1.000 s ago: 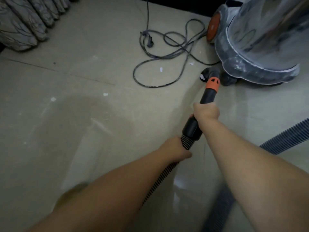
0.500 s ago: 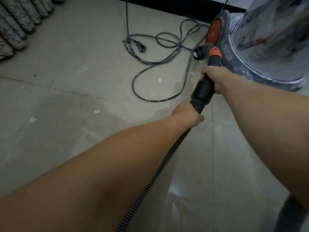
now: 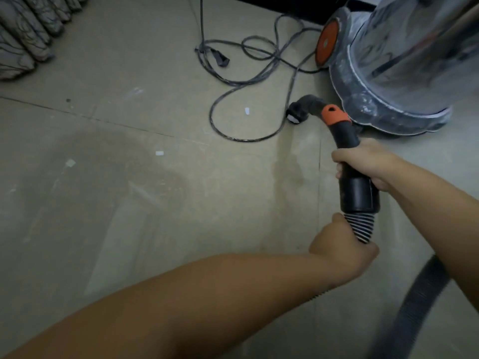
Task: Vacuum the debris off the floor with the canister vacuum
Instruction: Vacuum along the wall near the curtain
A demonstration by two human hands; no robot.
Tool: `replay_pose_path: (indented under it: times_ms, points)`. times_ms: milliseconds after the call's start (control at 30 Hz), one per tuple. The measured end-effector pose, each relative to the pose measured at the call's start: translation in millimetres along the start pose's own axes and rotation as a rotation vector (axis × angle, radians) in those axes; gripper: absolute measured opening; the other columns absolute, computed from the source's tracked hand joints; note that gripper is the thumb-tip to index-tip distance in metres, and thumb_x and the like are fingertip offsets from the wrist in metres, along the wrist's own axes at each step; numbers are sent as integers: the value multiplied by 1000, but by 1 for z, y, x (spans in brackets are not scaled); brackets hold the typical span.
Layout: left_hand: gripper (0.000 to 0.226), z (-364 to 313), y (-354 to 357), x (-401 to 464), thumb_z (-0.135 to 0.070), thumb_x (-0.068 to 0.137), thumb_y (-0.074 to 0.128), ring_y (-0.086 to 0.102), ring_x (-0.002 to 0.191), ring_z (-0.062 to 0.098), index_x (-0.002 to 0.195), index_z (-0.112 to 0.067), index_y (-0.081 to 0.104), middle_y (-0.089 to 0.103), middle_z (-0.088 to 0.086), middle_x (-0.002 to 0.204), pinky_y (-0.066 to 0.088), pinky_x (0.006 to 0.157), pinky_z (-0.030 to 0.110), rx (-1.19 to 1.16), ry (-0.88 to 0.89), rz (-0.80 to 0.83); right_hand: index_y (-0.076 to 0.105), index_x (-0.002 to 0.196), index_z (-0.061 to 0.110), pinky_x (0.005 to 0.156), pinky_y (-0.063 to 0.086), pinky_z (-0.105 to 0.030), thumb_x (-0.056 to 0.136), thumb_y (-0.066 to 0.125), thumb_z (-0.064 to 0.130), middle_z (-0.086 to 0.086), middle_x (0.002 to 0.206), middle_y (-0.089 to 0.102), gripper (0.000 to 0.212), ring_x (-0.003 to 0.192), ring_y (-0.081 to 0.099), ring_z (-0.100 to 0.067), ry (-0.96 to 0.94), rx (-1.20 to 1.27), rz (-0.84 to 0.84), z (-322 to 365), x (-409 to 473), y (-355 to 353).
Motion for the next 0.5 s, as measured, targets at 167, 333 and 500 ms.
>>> replay_pose_path:
  times_ms: [167,333,500]
  points:
    - [38,1,-33,-9,-30,81,65,59,80,30,107,-12,43,56,6,90,45,63,32,78,69,-168,48,72,9,43,49,-23,82,56,-4,-10,55,51,18,40,51,-18,-102,239,-34,25,-19,3]
    - [41,16,-43,-18,-32,81,65,61,83,29,110,-12,44,57,6,95,48,64,34,-43,-22,-208,50,90,5,52,55,-29,82,59,2,-9,58,55,13,37,56,-14,-19,47,125,35,-14,49]
    - [42,18,-31,-32,-30,81,64,61,86,29,113,-12,43,59,7,100,49,68,34,-124,-38,-241,50,90,10,50,52,-26,85,59,5,-4,56,57,12,38,56,-11,-70,-115,240,40,-29,66]
Point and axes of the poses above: each hand's wrist, its own x-axis towards the middle knuckle, its own y-axis out of the palm, z = x × y, the point moved 6 cm from there along x, towards the middle knuckle
